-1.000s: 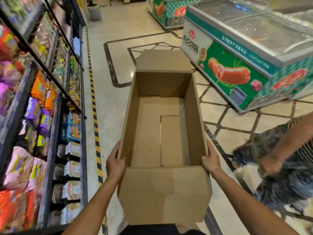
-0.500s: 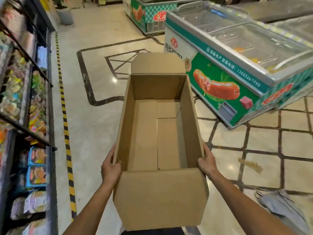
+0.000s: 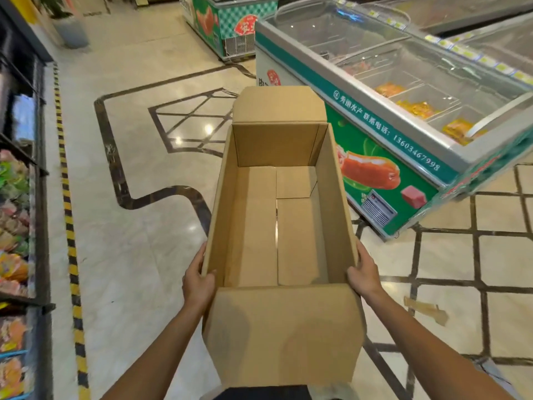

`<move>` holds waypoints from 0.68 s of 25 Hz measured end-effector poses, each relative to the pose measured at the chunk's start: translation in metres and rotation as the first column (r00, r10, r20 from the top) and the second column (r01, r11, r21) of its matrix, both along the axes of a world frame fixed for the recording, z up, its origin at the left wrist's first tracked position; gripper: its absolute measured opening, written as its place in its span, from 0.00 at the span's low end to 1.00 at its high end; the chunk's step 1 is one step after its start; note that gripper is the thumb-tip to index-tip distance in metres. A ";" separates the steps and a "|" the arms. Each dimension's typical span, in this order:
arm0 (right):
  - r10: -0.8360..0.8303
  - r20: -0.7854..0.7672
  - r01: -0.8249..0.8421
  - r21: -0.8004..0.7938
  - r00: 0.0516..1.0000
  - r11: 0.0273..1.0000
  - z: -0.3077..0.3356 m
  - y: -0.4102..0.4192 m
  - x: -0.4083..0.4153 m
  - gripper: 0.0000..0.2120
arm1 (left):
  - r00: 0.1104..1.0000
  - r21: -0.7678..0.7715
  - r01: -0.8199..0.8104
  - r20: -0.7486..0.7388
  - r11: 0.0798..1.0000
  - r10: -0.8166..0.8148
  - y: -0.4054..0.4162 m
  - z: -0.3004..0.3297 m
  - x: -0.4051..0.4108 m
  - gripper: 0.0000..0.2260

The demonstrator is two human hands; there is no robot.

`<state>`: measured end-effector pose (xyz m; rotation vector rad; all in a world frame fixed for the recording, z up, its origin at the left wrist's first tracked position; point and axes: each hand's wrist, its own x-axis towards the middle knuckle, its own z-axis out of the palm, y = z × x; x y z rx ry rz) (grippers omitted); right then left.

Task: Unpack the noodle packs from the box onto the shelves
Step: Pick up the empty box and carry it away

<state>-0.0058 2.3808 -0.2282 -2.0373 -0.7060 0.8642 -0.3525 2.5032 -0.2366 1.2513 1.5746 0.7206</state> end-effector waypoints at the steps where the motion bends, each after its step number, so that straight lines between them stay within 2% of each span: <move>1: 0.008 -0.012 -0.008 0.012 1.000 1.000 -0.006 0.018 0.026 0.41 | 1.000 0.005 -0.006 -0.001 1.000 0.006 0.016 -0.002 0.024 0.33; 9: 0.131 -0.041 -0.130 0.015 0.991 0.991 -0.009 0.150 0.202 0.43 | 0.995 0.015 -0.097 -0.038 0.995 0.097 0.110 0.007 0.185 0.32; 17: 0.235 -0.061 -0.237 -0.029 0.970 0.971 -0.033 0.297 0.314 0.43 | 0.968 -0.035 -0.251 -0.013 0.967 0.251 0.206 -0.014 0.293 0.31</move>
